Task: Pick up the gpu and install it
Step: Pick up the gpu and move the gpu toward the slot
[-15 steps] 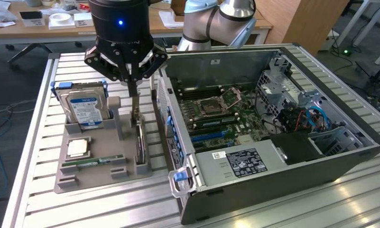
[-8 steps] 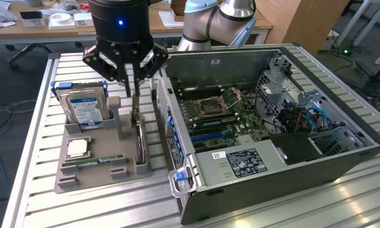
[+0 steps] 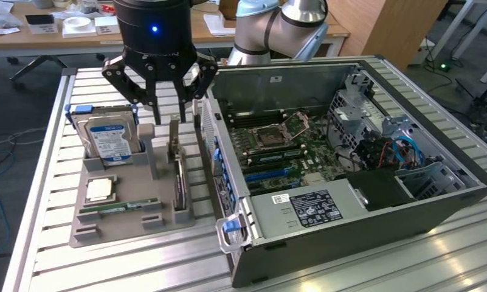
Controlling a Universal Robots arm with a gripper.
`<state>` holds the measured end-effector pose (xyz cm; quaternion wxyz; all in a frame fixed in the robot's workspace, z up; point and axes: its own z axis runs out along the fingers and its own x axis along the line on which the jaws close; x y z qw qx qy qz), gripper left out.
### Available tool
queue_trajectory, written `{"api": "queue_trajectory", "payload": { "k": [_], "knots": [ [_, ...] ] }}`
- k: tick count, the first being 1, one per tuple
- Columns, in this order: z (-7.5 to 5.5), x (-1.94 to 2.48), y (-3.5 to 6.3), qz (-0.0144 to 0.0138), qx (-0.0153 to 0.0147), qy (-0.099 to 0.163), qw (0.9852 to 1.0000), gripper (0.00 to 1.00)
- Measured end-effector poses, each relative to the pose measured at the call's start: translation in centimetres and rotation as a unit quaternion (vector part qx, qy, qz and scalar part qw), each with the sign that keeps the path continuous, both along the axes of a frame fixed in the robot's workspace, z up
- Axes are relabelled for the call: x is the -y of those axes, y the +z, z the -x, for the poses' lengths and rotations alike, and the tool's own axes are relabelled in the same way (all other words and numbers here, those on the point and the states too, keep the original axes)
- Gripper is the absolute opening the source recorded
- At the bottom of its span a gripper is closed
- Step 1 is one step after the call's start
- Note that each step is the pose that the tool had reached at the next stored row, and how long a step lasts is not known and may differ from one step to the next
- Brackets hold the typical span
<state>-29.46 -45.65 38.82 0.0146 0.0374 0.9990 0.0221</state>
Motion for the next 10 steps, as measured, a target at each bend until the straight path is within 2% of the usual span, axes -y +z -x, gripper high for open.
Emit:
{"api": "queue_trajectory", "payload": {
  "k": [7,10],
  "knots": [
    [0.0,0.0,0.0,0.0,0.0,0.0,1.0,0.42],
    [0.0,0.0,-0.34,0.0,0.0,0.0,1.0,0.42]
  ]
}}
